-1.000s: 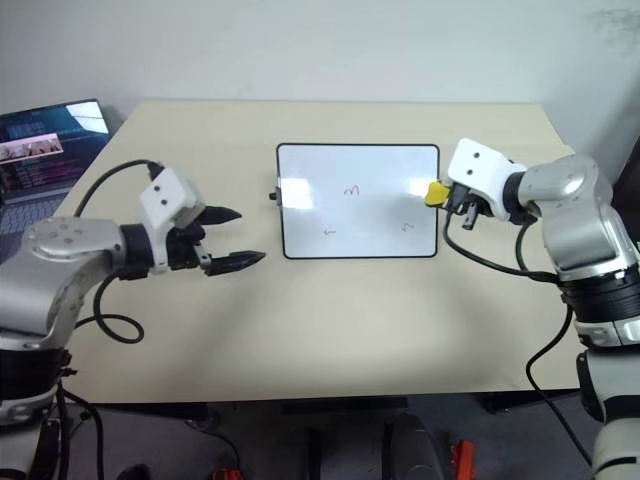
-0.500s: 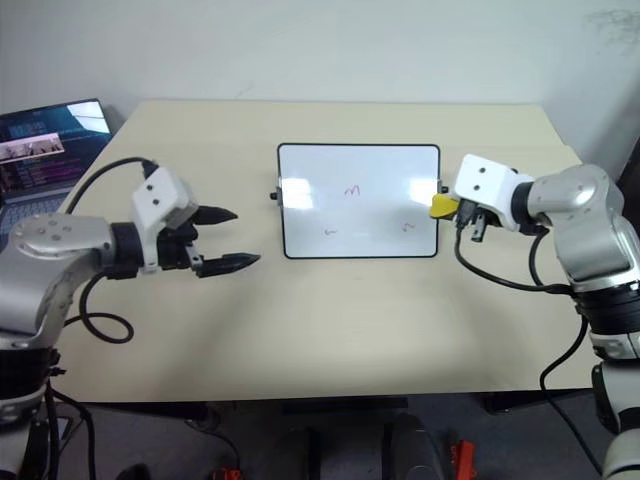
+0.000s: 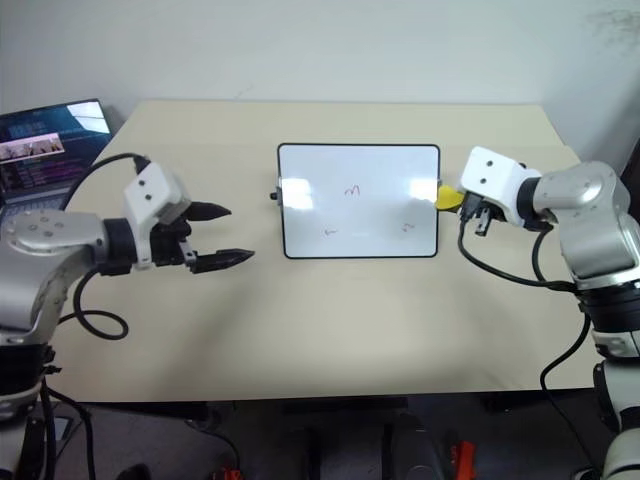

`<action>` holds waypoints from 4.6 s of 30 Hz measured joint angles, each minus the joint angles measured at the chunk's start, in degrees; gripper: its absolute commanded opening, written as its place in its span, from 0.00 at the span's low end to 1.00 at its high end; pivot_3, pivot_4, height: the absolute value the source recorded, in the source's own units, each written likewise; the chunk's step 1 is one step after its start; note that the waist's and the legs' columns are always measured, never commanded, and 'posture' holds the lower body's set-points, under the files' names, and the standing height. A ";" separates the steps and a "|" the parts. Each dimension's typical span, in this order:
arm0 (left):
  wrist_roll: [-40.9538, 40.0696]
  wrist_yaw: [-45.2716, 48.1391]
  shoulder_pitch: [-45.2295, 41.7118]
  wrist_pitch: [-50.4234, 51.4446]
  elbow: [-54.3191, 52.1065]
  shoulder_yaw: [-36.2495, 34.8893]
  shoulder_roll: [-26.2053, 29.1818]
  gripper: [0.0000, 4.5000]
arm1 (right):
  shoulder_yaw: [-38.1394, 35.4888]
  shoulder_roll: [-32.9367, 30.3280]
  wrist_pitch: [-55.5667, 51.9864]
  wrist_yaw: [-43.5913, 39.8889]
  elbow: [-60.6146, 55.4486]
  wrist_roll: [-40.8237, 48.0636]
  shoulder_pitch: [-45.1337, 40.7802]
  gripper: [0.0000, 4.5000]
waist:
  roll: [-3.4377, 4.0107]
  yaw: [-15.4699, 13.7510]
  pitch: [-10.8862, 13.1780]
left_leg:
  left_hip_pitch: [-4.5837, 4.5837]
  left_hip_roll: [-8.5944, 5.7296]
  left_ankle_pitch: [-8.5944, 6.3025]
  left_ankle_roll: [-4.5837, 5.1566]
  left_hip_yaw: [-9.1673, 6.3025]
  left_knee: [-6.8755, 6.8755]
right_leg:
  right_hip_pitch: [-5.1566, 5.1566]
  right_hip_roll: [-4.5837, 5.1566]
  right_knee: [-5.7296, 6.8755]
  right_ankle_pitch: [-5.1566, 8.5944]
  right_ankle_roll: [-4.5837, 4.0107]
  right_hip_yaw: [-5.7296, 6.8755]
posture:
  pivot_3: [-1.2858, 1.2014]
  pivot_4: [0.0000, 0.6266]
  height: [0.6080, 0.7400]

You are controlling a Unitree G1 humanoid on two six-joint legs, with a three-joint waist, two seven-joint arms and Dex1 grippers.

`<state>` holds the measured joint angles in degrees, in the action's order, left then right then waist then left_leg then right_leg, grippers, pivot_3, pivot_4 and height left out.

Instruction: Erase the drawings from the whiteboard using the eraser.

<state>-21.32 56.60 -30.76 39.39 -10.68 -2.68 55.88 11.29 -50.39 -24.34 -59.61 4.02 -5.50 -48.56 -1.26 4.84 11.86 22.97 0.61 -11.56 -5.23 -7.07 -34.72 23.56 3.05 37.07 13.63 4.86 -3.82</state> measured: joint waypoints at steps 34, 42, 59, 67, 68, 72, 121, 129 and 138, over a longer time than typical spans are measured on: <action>0.90 -4.75 -3.55 -4.85 3.32 -0.01 -3.51 1.00 | -0.58 3.27 -0.07 7.45 3.90 -0.44 -3.99 0.15 | 0.00 0.04 0.00 | -0.01 0.00 0.00 0.00 0.01 -0.06 | -0.01 0.00 0.04 -0.14 -0.23 -0.02 | 0.52 0.24 1.00; 1.08 -4.55 -3.53 -4.87 3.53 -0.01 -3.52 1.00 | -0.95 3.93 -0.27 8.38 4.00 0.03 -4.22 0.15 | 0.00 0.02 0.00 | 0.00 0.00 0.00 0.00 0.01 -0.06 | -0.01 0.00 0.04 -0.14 -0.23 -0.02 | 0.52 0.24 1.00; 3.95 -3.43 0.70 -4.83 3.51 0.18 -2.77 1.00 | 2.06 19.71 -5.16 10.06 -2.41 2.33 -6.06 0.15 | 0.00 0.01 0.00 | -0.01 0.00 0.00 0.00 -0.01 -0.08 | -0.01 -0.01 0.11 -0.15 -0.24 -0.01 | 0.52 0.24 1.00; 3.52 -3.96 3.64 -4.56 4.58 0.35 -5.81 1.00 | 5.63 27.27 -4.47 15.84 2.86 -0.62 -7.72 0.15 | -0.01 0.03 -0.01 | -0.02 0.00 0.00 0.00 -0.03 -0.11 | -0.01 -0.01 0.15 -0.16 -0.25 -0.01 | 0.52 0.24 1.00; 3.15 -4.00 3.97 -4.56 4.61 0.18 -6.25 1.00 | 6.01 28.67 -3.99 17.03 4.57 -1.31 -8.40 0.15 | -0.01 0.07 -0.01 | -0.02 0.00 0.00 0.00 -0.02 -0.11 | 0.00 -0.01 0.16 -0.16 -0.26 -0.01 | 0.52 0.24 1.00; 2.64 -4.01 6.05 -4.98 6.83 -0.07 -6.96 1.00 | 7.74 31.80 -1.60 20.27 9.32 -3.47 -10.01 0.15 | -0.01 0.17 -0.01 | -0.04 0.00 0.00 0.00 -0.04 -0.10 | 0.00 -0.01 0.20 -0.16 -0.26 0.01 | 0.52 0.24 1.00; 1.95 -4.81 4.61 -1.17 -0.09 0.71 -9.02 1.00 | 8.92 37.68 22.89 41.56 55.48 -15.94 -24.20 0.15 | -0.26 1.05 -0.17 | -0.86 -0.01 0.21 0.24 0.00 -0.12 | -0.39 -0.09 0.84 -0.05 -0.28 -0.19 | 0.52 0.24 1.00; 2.04 -4.73 3.96 -1.69 0.09 0.71 -9.03 1.00 | 7.97 37.83 25.18 44.11 59.20 -15.79 -26.08 0.15 | -0.26 1.58 -0.17 | -0.82 0.00 0.19 0.25 0.01 0.17 | -0.29 -0.09 0.73 -0.01 -0.22 -0.19 | 0.52 0.24 1.00; 2.06 -4.71 3.96 -2.17 0.21 0.72 -9.03 1.00 | 11.85 39.99 24.16 31.92 48.29 -16.30 -17.98 0.14 | -0.33 1.88 -0.22 | -1.02 0.04 0.20 0.25 0.03 0.13 | -0.39 -0.13 0.85 -0.01 -0.21 -0.21 | 0.52 0.24 1.00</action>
<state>-19.26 51.89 -26.80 37.22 -10.47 -1.96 46.85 23.14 -10.40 -0.18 -27.69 52.31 -21.79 -66.54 -1.59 6.72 11.65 21.94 0.65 -11.37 -4.98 -7.05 -34.59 23.18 2.92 37.93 13.62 4.65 -4.03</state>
